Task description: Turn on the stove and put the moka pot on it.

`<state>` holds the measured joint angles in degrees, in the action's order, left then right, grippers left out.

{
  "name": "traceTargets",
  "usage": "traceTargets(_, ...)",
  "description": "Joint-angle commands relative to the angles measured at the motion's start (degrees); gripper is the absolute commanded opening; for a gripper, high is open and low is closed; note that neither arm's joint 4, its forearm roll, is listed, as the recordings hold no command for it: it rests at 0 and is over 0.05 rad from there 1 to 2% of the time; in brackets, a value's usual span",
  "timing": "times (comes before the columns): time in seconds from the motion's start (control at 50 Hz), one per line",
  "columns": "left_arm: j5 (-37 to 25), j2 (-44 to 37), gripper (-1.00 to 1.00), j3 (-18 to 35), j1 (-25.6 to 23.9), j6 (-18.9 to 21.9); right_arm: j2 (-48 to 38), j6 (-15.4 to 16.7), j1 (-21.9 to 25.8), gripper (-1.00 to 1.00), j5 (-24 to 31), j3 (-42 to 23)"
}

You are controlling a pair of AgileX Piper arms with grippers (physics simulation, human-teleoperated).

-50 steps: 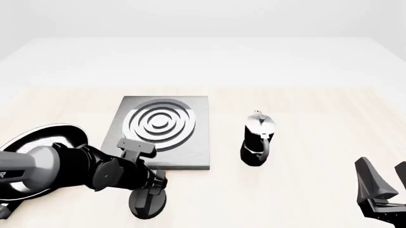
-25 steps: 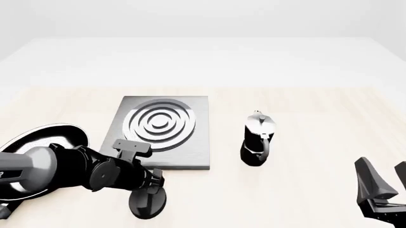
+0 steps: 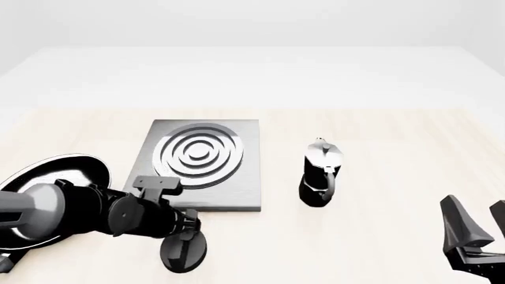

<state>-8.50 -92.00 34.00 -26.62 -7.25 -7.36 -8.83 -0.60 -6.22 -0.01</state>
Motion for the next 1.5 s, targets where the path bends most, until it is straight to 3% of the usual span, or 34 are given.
traceTargets(0.02, -0.07, 0.91, 1.0, -0.91, 4.26, -4.34, -0.02, 0.12, 0.1, 1.0, 0.01, 0.0)
traceTargets(0.54, -1.54, 4.97, 1.0, 0.08, 9.19, -0.76, -0.96, 0.37, 0.53, 1.0, -0.79, 0.0)
traceTargets(0.68, -2.25, 7.84, 1.0, 0.7, 10.9, 1.89, -1.65, 0.38, 0.72, 1.0, -1.3, 0.0)
traceTargets(0.84, -2.61, 7.81, 1.0, 0.73, 10.98, 1.55, -2.07, 0.43, 0.84, 1.0, -1.59, 0.0)
traceTargets(0.88, -2.95, 8.6, 1.0, 0.81, 10.95, 1.7, 0.26, 0.81, -0.01, 1.0, -0.1, 0.0)
traceTargets(1.0, -2.37, 13.85, 1.0, -0.34, 12.27, 3.38, -3.65, 1.0, -0.14, 1.0, -3.03, -0.15)
traceTargets(1.04, -1.6, 17.74, 1.0, -1.22, 13.24, 5.79, -5.81, 1.71, -0.25, 1.0, -3.14, -1.14)
traceTargets(1.1, -1.16, 24.06, 1.0, -2.32, 14.45, 6.09, -5.28, 1.68, 0.0, 1.0, 0.77, -4.55)
traceTargets(1.3, 1.26, 31.68, 1.0, -6.16, 17.08, 4.14, -15.98, 5.83, 3.1, 1.0, 4.31, -12.94)
traceTargets(1.38, 3.05, 31.32, 1.0, -7.43, 18.14, 2.56, -16.92, 6.33, 4.27, 1.0, 7.07, -16.54)
traceTargets(1.4, 3.27, 30.31, 1.0, -7.52, 17.69, 0.3, -16.75, 6.04, 4.23, 1.0, 7.45, -17.05)
traceTargets(1.46, 4.94, 32.0, 1.0, -8.26, 19.03, -0.62, -17.47, 6.13, 4.46, 1.0, 8.96, -19.09)
traceTargets(1.5, 6.49, 35.19, 1.0, -9.26, 19.99, 0.97, -17.8, 6.51, 4.83, 1.0, 10.13, -20.42)
